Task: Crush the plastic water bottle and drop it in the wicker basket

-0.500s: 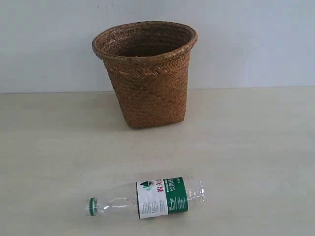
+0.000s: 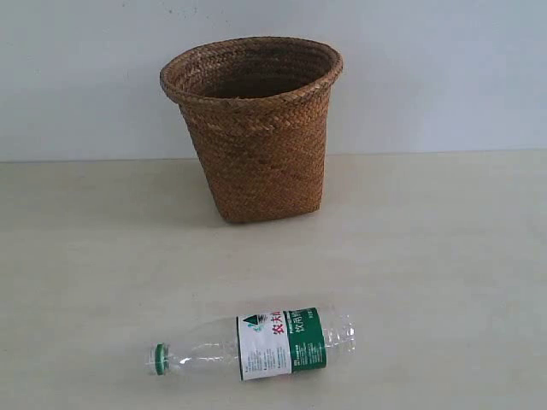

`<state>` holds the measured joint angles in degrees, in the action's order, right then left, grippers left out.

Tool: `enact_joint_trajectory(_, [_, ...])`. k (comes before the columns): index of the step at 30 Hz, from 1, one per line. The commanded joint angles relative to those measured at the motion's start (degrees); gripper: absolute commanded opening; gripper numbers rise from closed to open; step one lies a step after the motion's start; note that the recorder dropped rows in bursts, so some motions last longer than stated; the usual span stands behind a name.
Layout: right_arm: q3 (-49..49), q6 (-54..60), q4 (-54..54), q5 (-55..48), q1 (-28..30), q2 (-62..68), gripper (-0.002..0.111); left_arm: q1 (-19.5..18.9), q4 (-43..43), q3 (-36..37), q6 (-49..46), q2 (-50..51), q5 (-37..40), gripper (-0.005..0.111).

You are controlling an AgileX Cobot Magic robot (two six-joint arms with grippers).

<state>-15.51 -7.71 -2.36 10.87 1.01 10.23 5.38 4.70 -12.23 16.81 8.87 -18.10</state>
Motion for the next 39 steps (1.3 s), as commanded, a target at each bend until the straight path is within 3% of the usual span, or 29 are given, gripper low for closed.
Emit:
enact_joint_trajectory(1, [-6.08, 0.75, 1.47, 0.01, 0.14, 8.29, 0.0, -0.17, -2.39, -5.86, 0.05, 8.79, 0.29, 0.004])
enact_joint_trajectory(7, [-14.99, 2.01, 3.12, -0.3, 0.14, 25.26, 0.0, -0.17, -5.68, -16.43, 0.18, 29.2, 0.72, 0.004])
enact_joint_trajectory(11, [-17.9, 2.88, 3.12, -2.56, 0.14, 31.92, 0.0, -0.17, -9.41, -21.53, 0.04, 36.85, 4.72, 0.004])
enact_joint_trajectory(15, [-21.6, 4.11, 3.12, -6.77, 0.14, 38.74, 0.0, -0.17, -16.48, -27.37, -0.11, 44.27, 12.92, 0.004])
enact_joint_trajectory(17, [-24.51, 6.64, 3.12, -10.46, 0.14, 43.47, 0.0, -0.17, -20.25, -31.44, -0.64, 49.13, 20.55, 0.004])
enact_joint_trajectory(25, [-34.15, 17.99, 2.91, -27.08, -2.81, 52.7, 0.0, -0.17, -20.21, -37.11, -12.02, 56.45, 34.95, 0.004])
enact_joint_trajectory(28, [-37.73, 22.37, 2.91, -33.85, -5.07, 55.63, 0.0, -0.17, -14.69, -37.8, -19.69, 57.98, 37.53, 0.004])
enact_joint_trajectory(34, [-43.42, 35.33, -2.0, -47.27, -12.35, 61.14, 0.0, 1.38, 5.27, -37.8, -49.99, 61.1, 42.19, 0.004])
enact_joint_trajectory(39, [-46.28, 42.61, -8.48, -53.11, -16.05, 65.14, 0.0, 2.84, 17.73, -37.8, -69.23, 64.32, 49.31, 0.004])
